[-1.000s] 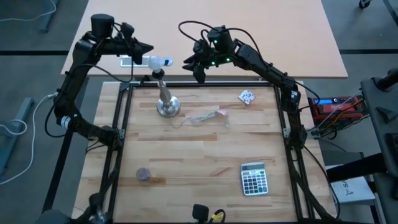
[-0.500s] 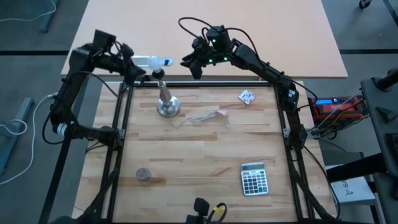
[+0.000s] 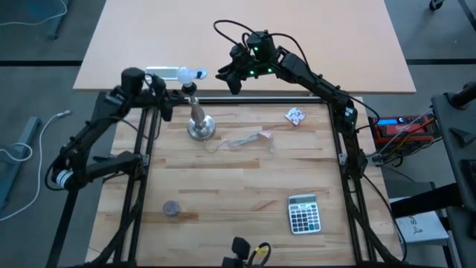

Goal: Screw lightbulb
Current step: Remove the lightbulb from the lamp

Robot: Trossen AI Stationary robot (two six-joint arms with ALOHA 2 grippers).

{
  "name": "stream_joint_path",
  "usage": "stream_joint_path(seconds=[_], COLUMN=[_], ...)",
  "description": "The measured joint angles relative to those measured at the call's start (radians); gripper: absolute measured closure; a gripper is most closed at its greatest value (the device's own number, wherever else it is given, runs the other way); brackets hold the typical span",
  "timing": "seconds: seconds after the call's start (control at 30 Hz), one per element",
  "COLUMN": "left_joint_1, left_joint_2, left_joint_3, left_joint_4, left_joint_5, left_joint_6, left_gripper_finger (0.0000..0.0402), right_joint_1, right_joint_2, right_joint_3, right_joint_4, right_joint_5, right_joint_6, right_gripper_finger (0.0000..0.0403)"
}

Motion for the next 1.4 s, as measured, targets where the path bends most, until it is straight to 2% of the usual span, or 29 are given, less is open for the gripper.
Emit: stream_joint_path(seconds=[0.13, 0.3, 0.37, 0.5, 0.57, 0.67, 0.8, 1.1, 1.3, 1.4], left_joint_1=[-0.017, -0.023, -0.03, -0.04, -0.043, -0.043, -0.051, -0.136, -0.171, -0.172], left_joint_2=[-0.044, -0.094, -0.103, -0.1, -0.087, -0.061, -0.007, 0.089, 0.156, 0.181], left_joint_3=[-0.153, -0.274, -0.306, -0.368, -0.392, -0.422, -0.424, -0.426, -0.425, -0.425], left_joint_4=[0.177, 0.326, 0.403, 0.508, 0.575, 0.666, 0.682, 0.806, 0.866, 0.881], left_joint_5=[-0.017, -0.023, -0.024, -0.121, -0.158, -0.157, -0.119, -0.073, -0.136, -0.159], left_joint_6=[-0.042, -0.087, -0.104, -0.098, -0.089, -0.094, -0.151, -0.189, -0.197, -0.228], left_gripper_finger=[0.0364, 0.0285, 0.0248, 0.018, 0.0153, 0.0129, 0.0124, 0.0155, 0.0168, 0.0197], right_joint_1=[0.0, 0.0, -0.003, -0.01, -0.012, -0.013, -0.013, -0.013, -0.013, -0.013], right_joint_2=[0.0, 0.0, 0.0, 0.0, 0.0, 0.0, 0.0, 0.003, 0.003, 0.003], right_joint_3=[0.0, 0.0, 0.0, 0.0, 0.0, 0.0, 0.0, 0.0, 0.0, 0.0], right_joint_4=[0.008, 0.01, 0.014, 0.014, 0.014, 0.015, 0.015, 0.015, 0.014, 0.014], right_joint_5=[0.0, 0.027, 0.027, 0.029, 0.034, 0.053, 0.055, 0.055, 0.055, 0.055], right_joint_6=[0.0, -0.003, -0.003, -0.003, -0.001, -0.001, -0.001, 0.014, 0.014, 0.014], right_gripper_finger=[0.0274, 0.0267, 0.0265, 0.0263, 0.0266, 0.0271, 0.0278, 0.0286, 0.0282, 0.0287])
